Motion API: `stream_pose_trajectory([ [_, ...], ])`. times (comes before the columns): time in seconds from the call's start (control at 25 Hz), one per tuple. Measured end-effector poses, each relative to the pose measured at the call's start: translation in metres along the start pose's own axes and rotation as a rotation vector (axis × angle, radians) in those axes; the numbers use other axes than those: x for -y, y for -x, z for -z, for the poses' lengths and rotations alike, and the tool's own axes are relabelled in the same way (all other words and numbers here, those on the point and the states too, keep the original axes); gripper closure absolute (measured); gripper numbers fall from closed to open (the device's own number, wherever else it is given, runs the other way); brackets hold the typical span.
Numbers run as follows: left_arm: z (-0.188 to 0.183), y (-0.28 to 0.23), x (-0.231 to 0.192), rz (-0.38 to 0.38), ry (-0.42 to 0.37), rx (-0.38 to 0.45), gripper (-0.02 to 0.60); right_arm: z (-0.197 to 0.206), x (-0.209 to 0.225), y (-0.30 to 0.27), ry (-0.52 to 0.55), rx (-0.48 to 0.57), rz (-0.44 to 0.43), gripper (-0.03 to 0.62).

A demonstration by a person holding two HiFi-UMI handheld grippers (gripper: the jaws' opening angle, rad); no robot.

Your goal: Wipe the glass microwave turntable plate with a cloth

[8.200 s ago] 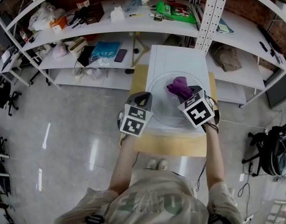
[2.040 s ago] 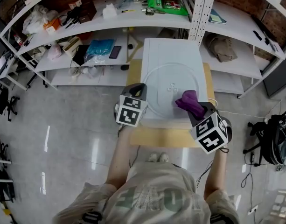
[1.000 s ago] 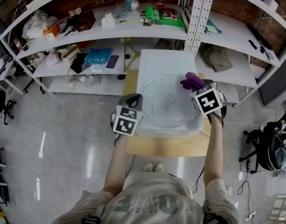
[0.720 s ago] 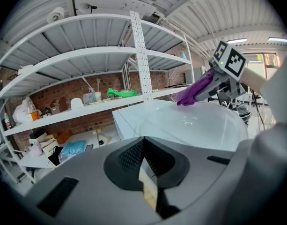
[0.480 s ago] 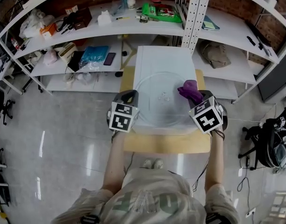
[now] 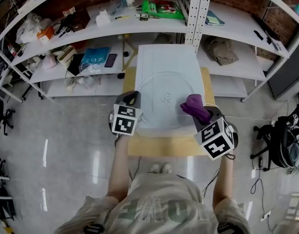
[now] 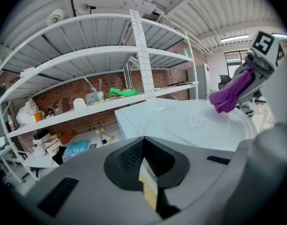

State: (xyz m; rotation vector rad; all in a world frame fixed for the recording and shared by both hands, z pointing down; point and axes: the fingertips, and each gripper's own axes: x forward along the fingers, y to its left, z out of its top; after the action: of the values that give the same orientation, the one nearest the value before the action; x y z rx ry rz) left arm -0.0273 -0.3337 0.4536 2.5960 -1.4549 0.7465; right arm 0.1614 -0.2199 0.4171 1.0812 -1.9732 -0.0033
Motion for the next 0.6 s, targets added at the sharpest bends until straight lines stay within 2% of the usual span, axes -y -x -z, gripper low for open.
stream_pose_trajectory([
  [0.4, 0.001, -0.002, -0.002, 0.006, 0.015, 0.005, 0.580, 0.002, -0.037, 0.018, 0.034, 0.009, -0.061, 0.537],
  [0.6, 0.000, -0.002, 0.000, 0.006, 0.007, -0.004, 0.580, 0.001, -0.033, 0.020, 0.013, 0.029, -0.051, 0.537],
])
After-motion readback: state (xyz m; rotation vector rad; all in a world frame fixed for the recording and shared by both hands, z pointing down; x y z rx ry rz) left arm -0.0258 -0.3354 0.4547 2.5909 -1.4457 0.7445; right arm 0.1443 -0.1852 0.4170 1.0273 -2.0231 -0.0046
